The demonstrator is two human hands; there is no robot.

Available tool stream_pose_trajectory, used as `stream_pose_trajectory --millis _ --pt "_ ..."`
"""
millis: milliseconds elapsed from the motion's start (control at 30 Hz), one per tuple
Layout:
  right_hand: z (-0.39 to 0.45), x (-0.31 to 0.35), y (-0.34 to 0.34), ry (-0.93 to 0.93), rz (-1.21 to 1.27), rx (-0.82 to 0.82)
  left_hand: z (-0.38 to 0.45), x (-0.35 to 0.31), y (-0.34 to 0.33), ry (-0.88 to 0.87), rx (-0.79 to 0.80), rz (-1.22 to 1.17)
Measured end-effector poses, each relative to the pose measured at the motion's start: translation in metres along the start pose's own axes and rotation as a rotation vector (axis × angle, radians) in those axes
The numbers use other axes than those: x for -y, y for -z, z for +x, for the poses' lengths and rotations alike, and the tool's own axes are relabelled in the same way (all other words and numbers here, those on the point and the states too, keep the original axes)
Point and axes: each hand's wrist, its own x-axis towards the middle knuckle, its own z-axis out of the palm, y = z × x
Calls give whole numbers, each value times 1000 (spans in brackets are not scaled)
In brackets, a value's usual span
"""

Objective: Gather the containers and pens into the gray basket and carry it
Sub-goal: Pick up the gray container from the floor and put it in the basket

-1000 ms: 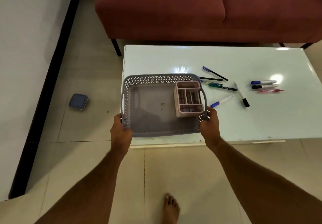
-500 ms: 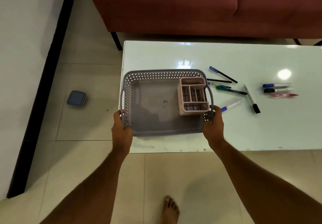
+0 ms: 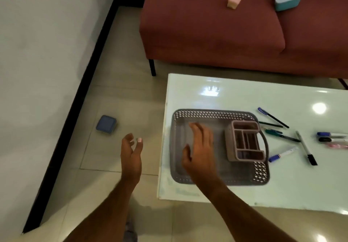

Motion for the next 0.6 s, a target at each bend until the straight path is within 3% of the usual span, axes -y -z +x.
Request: stream_pose_trajectory --millis 367,600 --pt "95 136 -198 62 -66 239 175 2 158 44 54 328" --pt "138 158 -319 -73 -14 496 269 30 215 121 42 321"
